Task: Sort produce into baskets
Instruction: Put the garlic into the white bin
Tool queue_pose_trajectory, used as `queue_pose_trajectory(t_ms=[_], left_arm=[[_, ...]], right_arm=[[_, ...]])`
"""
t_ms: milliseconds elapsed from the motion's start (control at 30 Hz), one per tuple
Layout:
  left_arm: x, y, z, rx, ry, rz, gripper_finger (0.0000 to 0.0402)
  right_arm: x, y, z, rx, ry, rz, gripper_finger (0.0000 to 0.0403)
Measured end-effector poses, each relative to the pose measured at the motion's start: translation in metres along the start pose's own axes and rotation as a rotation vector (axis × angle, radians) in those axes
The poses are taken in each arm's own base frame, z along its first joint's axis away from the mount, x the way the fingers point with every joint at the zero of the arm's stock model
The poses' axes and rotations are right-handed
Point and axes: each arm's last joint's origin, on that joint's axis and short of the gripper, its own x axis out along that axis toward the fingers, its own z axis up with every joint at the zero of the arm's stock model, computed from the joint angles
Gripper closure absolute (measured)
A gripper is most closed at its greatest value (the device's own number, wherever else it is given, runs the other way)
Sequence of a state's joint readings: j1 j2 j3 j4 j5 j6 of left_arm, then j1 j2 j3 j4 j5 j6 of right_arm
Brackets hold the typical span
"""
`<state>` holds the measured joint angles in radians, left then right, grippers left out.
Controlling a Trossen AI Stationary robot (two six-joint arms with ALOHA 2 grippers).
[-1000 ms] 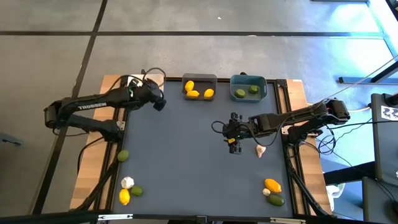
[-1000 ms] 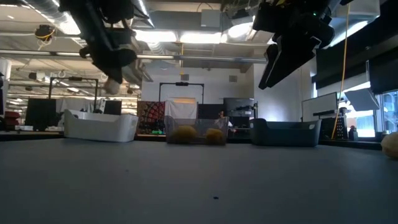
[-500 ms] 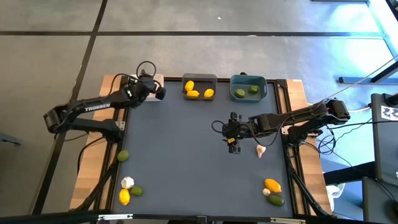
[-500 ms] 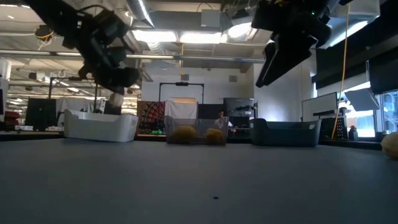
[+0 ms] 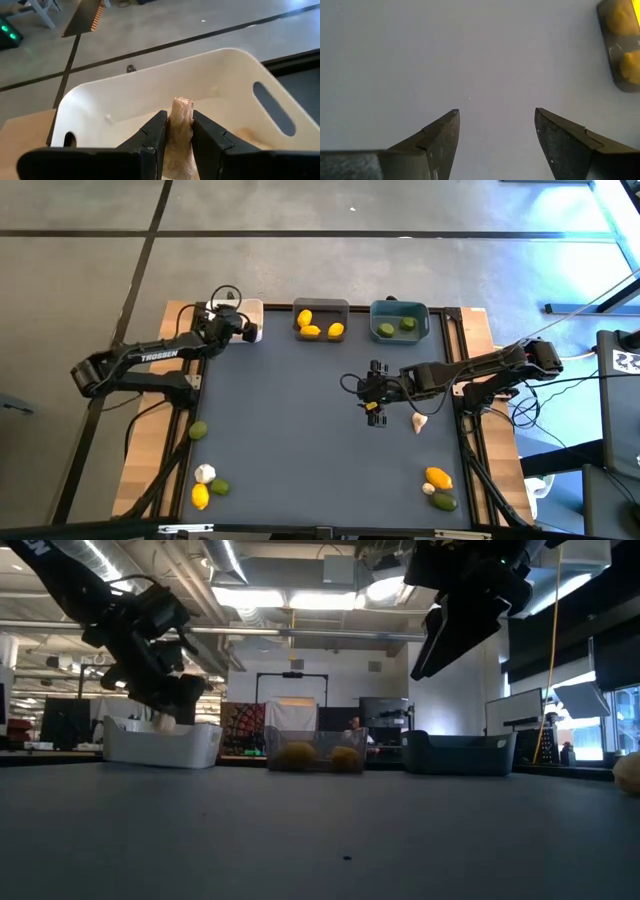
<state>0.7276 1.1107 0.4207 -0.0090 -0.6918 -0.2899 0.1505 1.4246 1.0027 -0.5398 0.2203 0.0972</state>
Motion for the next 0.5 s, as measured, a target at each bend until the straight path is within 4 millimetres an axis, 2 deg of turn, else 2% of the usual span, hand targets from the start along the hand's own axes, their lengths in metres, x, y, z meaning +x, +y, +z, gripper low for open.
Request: queue_pose_trajectory(t_ms=[367, 500], left_arm=[[0.0004, 0.0005, -0.0026, 0.012, 0.013, -0.004, 0.0329], [0.0027, 0.0015, -0.0034, 0.016, 0.03, -0.016, 0.0304]], right_arm=[[0.0, 0.0, 0.0, 0.0, 0.0, -0.001, 0.0146], [0.0001, 0.0, 0.0, -0.001, 0.0, -0.001, 0.0146]])
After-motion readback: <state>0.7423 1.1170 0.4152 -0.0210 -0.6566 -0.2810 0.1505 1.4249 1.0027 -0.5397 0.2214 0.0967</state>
